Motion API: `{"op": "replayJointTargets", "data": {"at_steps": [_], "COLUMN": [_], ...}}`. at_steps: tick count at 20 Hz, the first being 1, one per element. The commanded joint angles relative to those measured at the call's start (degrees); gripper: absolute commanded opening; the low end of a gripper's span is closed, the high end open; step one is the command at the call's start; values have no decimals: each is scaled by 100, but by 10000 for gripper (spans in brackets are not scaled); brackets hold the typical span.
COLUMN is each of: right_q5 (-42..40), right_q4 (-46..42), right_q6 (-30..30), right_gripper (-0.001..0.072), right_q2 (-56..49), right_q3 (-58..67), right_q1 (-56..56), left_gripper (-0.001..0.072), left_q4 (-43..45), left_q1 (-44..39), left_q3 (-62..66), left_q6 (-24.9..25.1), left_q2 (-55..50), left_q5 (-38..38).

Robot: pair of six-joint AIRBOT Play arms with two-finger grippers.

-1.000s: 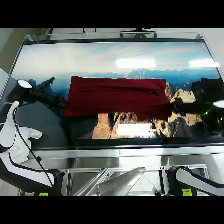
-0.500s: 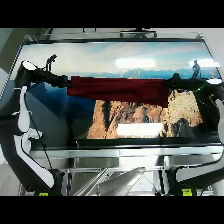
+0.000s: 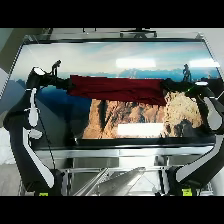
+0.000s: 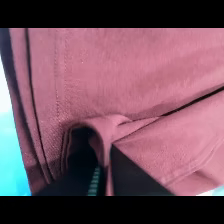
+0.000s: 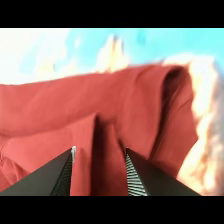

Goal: Fold the shirts.

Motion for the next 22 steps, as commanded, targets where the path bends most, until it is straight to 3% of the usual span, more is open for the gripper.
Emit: {"op": "replayJointTargets", "data": {"at_steps": [1, 3, 4, 7, 8, 9, 16, 17, 18, 19, 20, 21, 22], "right_q5": [129, 365, 542, 879, 925, 990, 1191, 1099, 1012, 925, 911, 922, 964], "right_q4": [-549, -1344, -1685, -1961, -1956, -1956, -1738, -1714, -1709, -1685, -1633, -1613, -1613], "right_q6": [352, 1032, 1266, 1587, 1617, 1690, 1853, 1814, 1814, 1816, 1816, 1821, 1827], "right_gripper": [410, 684, 689, 693, 693, 693, 671, 494, 328, 190, 21, 20, 19], "right_q2": [-59, -61, -63, -114, -160, -221, -656, -654, -654, -654, -654, -654, -643], "right_q3": [476, 809, 920, 966, 966, 968, 968, 973, 992, 992, 999, 1025, 1084], "right_q1": [-131, -186, -192, -162, -133, -90, 435, 509, 555, 577, 577, 566, 562], "left_gripper": [343, 343, 343, 343, 440, 718, 716, 714, 677, 538, 314, 80, 7], "left_q4": [-39, -59, -57, -57, -57, -55, -61, -63, -68, -92, -181, -293, -446], "left_q1": [-4, -4, -4, 50, 61, 61, 133, 133, 133, 127, 61, 20, -83], "left_q3": [358, 243, 107, 11, 57, 81, 79, 79, 79, 79, 79, 79, 79], "left_q6": [-2, 0, 0, 0, 0, -33, -50, -50, -52, -50, -46, -46, -48], "left_q2": [-24, 192, 328, 518, 514, 514, 542, 564, 597, 643, 697, 743, 778], "left_q5": [-140, 22, 188, 426, 404, 415, 382, 291, 205, 109, 26, -28, -42]}}
